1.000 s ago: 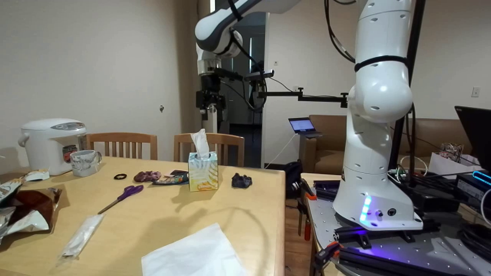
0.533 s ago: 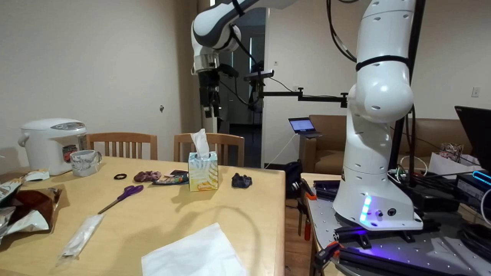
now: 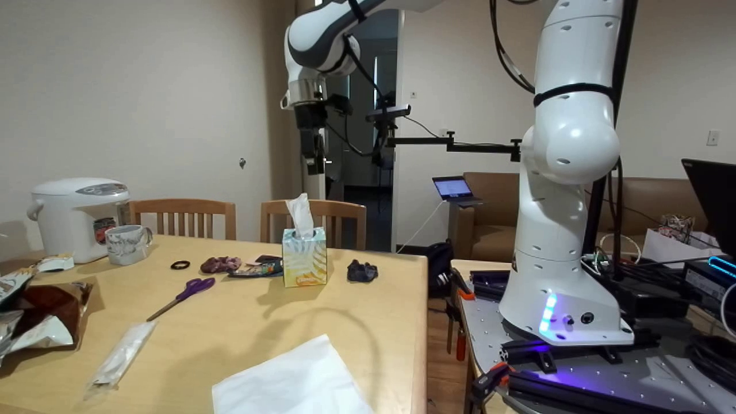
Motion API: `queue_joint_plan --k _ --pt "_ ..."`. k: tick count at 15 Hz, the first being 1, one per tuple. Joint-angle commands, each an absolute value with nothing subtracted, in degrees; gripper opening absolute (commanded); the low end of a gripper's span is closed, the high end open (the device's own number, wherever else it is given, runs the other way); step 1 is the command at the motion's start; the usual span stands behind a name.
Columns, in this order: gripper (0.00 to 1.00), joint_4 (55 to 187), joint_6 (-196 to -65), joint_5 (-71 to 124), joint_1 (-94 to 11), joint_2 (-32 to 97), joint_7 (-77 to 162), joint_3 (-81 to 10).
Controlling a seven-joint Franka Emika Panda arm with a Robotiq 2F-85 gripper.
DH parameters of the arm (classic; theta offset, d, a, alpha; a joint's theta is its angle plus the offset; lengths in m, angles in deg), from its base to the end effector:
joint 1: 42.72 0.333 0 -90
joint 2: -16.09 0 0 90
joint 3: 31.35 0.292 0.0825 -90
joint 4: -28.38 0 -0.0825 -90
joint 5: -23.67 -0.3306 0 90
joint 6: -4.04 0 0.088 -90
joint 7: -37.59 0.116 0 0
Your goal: Remove a tissue from the box and put it on the table
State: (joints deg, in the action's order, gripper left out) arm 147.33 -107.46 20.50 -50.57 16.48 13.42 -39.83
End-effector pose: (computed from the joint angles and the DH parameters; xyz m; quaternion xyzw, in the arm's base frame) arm 0.4662 -0.1321 0.4076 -0.9958 -0.0563 0.0556 0.0466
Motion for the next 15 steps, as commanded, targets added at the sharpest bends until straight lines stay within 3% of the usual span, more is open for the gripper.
queue_joint_plan --k 1,10,15 --pt "1.00 144.9 -105.3 22.0 -50.7 19.1 3.3 -39.4" --pt "1.00 142.0 -104.3 28.2 -51.5 22.2 -20.1 -39.1" --pt "1.00 144.9 -115.4 24.6 -51.2 21.6 -32.1 -38.0"
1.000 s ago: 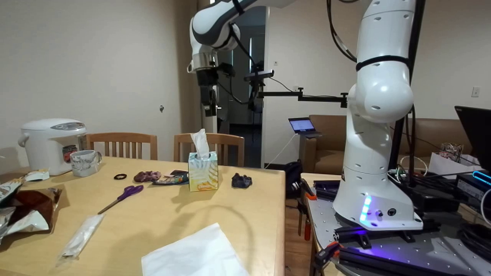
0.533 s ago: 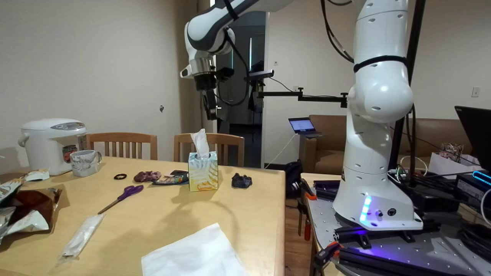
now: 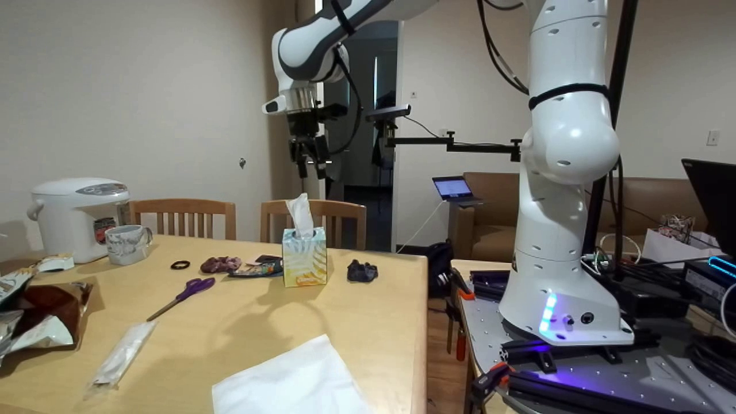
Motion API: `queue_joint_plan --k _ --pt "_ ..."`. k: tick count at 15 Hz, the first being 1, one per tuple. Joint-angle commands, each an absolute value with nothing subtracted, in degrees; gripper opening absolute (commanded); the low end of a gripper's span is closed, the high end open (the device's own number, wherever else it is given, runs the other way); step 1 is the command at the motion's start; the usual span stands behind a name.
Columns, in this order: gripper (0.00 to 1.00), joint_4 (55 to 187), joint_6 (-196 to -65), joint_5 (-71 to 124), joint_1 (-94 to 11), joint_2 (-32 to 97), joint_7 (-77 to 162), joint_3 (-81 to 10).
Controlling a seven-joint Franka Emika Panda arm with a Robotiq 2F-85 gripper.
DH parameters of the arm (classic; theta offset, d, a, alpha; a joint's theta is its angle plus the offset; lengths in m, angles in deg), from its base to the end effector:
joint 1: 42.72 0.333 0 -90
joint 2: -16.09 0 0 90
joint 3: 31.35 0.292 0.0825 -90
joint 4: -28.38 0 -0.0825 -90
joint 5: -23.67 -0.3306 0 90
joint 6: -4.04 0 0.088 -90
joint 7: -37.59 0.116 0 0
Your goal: Remove a tissue from the box and put it on the table
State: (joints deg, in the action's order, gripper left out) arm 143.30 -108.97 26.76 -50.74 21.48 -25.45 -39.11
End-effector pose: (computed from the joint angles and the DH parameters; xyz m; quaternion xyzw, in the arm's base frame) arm 0.4892 -0.1412 0.3947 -0.9090 -0.4108 0.0682 0.0166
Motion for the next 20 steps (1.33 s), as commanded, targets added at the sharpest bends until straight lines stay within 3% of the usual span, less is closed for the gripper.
queue_joint_plan --k 1,4,7,13,20 --pt "1.00 145.6 -118.1 23.5 -51.3 22.1 -34.8 -37.8" --pt "1.00 147.9 -125.7 14.7 -52.3 24.0 -44.7 -36.9" --pt "1.00 147.6 -121.7 7.8 -53.1 24.7 -51.7 -36.7" --pt "1.00 147.9 -115.3 19.5 -53.2 23.1 -44.5 -40.1" --pt "1.00 148.0 -116.4 21.8 -53.2 23.3 -46.9 -39.6"
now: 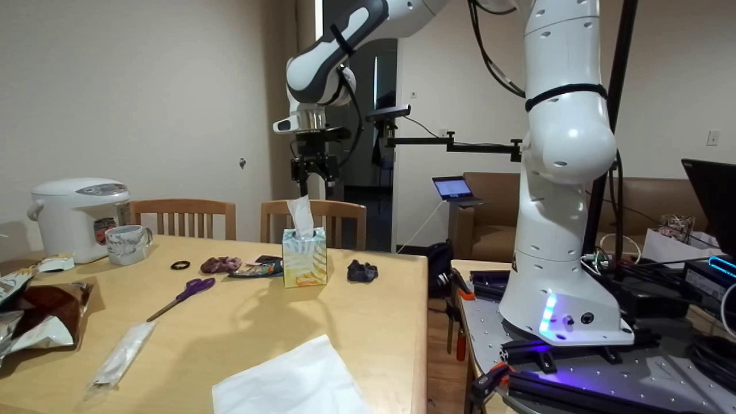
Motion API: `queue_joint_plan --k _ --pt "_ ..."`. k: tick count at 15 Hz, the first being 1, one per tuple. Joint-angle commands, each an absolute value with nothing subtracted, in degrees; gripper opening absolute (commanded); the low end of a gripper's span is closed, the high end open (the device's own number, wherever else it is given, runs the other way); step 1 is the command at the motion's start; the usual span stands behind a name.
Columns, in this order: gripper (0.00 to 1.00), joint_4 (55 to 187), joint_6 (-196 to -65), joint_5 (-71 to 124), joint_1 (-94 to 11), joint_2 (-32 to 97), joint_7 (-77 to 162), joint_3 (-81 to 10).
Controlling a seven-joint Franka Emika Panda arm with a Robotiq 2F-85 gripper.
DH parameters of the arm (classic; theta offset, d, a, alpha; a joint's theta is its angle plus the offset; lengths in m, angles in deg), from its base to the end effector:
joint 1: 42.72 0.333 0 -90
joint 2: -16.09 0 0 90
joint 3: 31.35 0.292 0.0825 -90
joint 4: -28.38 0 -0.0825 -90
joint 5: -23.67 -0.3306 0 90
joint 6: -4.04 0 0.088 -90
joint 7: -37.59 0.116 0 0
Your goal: Remove a tissue from the box and put it on the table
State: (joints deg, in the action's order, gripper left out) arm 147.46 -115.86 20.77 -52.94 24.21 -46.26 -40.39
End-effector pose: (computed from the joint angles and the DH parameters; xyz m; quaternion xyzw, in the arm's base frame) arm 0.4816 -0.1640 0.3509 -0.8509 -0.5214 0.0311 0.0553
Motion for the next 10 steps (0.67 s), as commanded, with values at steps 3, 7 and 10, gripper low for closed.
queue_joint_plan --k 3,7,10 --pt "1.00 148.2 -117.0 20.9 -53.3 23.5 -47.3 -39.2" --pt "0.97 148.8 -118.0 20.3 -53.5 24.0 -47.1 -39.1" --pt "0.89 149.6 -119.6 19.9 -53.5 24.5 -47.3 -39.0"
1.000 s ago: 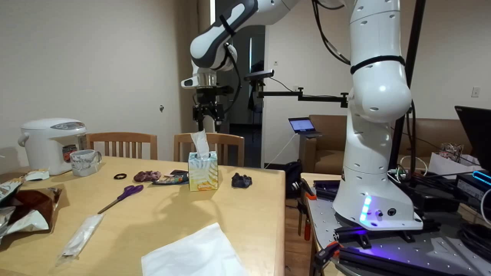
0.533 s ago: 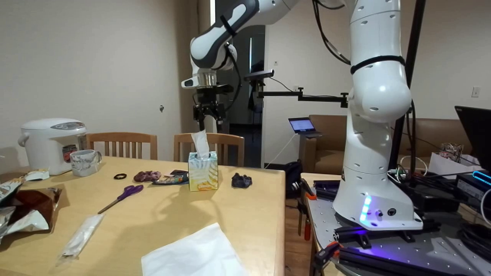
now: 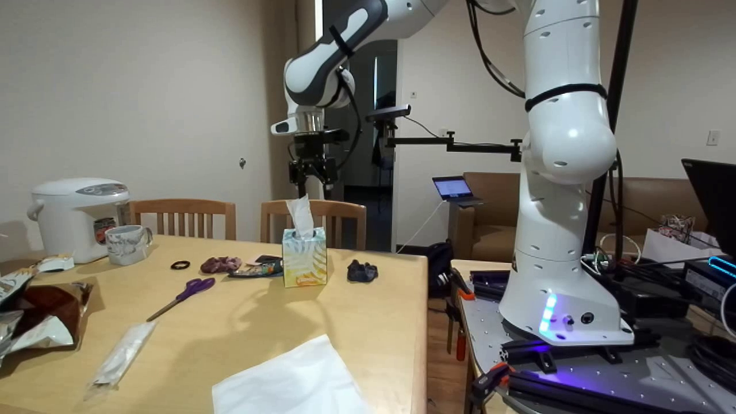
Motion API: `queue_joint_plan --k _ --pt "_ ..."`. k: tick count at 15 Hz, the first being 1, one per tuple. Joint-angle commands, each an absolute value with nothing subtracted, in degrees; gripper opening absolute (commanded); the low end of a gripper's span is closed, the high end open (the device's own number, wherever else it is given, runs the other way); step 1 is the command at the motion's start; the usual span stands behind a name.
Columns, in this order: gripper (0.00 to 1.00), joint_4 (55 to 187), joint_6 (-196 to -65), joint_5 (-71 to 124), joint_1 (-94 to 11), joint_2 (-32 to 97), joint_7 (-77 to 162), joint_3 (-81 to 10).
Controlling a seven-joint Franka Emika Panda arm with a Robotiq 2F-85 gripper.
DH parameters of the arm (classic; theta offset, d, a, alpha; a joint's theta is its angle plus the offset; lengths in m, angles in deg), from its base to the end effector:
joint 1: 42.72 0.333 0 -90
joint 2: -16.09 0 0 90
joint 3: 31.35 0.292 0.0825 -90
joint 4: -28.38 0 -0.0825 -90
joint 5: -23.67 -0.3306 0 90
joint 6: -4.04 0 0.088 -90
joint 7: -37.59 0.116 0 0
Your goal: Remove a tissue from the box and put it on the table
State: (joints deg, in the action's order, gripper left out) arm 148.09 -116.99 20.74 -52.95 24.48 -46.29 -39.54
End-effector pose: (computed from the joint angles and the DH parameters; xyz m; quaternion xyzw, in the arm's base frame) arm 0.4835 -0.1570 0.3456 -0.8473 -0.5275 0.0298 0.0540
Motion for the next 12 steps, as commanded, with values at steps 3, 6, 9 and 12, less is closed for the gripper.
queue_joint_plan --k 3,6,9,12 --pt "0.65 150.5 -121.4 19.3 -53.6 24.7 -47.5 -38.7" --pt "0.44 151.6 -122.6 19.6 -53.7 23.9 -46.7 -38.9" --pt "0.25 151.6 -122.0 20.2 -53.7 23.3 -45.9 -39.1" --pt "0.06 151.7 -121.4 21.1 -53.6 22.0 -44.7 -39.6"
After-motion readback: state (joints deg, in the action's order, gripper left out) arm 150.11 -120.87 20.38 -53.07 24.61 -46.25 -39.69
